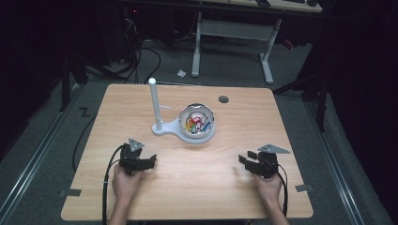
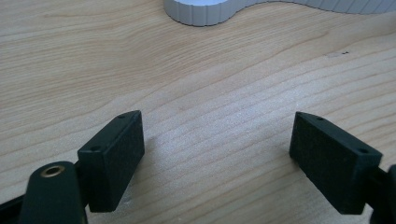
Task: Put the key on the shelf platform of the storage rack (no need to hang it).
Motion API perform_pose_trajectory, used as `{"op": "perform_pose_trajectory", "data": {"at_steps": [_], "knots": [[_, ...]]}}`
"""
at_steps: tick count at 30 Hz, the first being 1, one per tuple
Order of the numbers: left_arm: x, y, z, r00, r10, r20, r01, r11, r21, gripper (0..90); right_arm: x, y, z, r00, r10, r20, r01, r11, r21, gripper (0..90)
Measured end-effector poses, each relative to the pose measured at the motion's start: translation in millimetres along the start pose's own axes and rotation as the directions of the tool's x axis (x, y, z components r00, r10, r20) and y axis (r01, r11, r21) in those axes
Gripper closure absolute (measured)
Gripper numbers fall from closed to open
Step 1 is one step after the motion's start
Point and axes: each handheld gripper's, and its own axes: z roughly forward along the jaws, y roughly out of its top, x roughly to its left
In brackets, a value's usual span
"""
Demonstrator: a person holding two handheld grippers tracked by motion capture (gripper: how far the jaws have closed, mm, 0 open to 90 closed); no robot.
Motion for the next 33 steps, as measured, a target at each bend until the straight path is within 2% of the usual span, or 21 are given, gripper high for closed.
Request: {"op": "perform_pose_trajectory", "data": {"at_steps": [21,33], "knots": [[0.0,0.0,0.0,1.0,0.0,0.0,0.0,1.0,0.0,18.3,-4.5,-4.5,18.2,0.9988,-0.015,0.046,0.013,0.999,0.047,48.6],[-0.1,0.0,0.0,1.0,-0.001,0.0,0.001,1.0,0.0,18.3,-5.6,-5.1,21.4,0.9934,-0.044,0.106,0.039,0.998,0.051,47.9]]}}
